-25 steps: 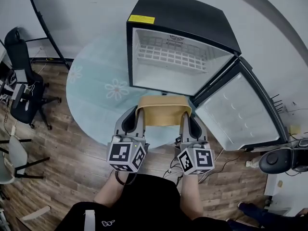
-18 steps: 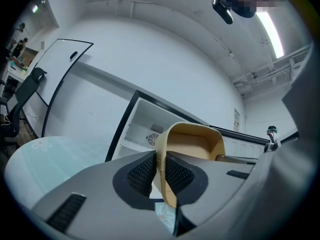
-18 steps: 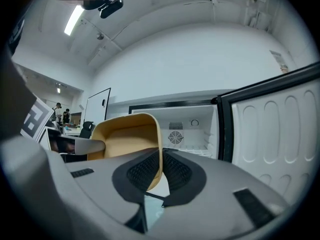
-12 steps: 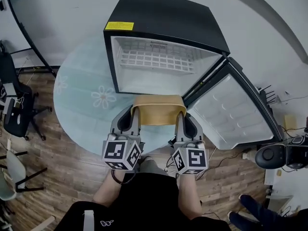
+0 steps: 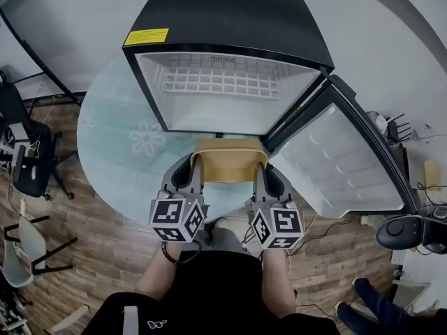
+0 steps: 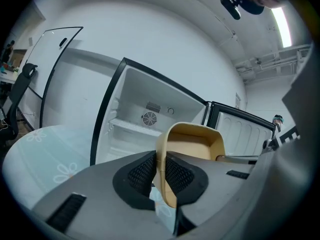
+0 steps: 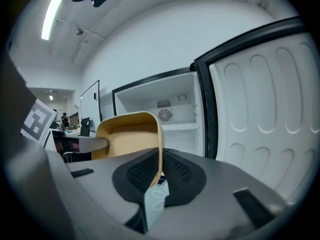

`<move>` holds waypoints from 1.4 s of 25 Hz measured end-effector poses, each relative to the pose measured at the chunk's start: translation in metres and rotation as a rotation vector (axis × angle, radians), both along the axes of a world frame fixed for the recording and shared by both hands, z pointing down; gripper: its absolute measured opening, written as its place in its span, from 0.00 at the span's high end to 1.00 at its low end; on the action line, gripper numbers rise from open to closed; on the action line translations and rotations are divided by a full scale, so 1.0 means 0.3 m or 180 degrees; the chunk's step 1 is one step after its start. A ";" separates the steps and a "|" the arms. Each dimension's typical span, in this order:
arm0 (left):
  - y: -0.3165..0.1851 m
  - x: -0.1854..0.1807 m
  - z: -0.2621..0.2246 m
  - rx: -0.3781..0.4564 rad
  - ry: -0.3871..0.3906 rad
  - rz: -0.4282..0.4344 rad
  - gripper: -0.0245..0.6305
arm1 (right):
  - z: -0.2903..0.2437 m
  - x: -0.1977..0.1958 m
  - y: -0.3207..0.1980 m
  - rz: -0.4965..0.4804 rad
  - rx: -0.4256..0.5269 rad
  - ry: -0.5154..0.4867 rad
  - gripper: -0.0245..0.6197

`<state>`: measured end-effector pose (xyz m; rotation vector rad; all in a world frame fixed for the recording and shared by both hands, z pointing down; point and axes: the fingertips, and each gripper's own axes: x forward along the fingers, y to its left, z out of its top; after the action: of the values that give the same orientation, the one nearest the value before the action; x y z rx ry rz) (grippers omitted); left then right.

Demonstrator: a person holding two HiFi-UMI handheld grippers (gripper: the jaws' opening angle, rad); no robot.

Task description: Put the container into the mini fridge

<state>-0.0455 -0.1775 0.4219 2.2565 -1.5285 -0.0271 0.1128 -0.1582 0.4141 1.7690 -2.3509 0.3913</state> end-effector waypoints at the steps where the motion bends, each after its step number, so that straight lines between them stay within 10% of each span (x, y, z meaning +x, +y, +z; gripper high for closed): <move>1: -0.007 0.005 0.016 -0.0050 -0.0037 0.0011 0.91 | 0.019 0.004 -0.008 0.0007 -0.0067 0.0000 0.93; 35: -0.452 -0.059 0.397 -0.0394 -0.0967 -0.0054 0.93 | 0.466 -0.070 -0.447 0.0060 -0.1002 -0.0152 0.93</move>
<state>-0.0632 -0.3131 0.5411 2.2248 -1.6476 0.4119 0.0917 -0.2924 0.5539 1.6497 -2.1585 0.7671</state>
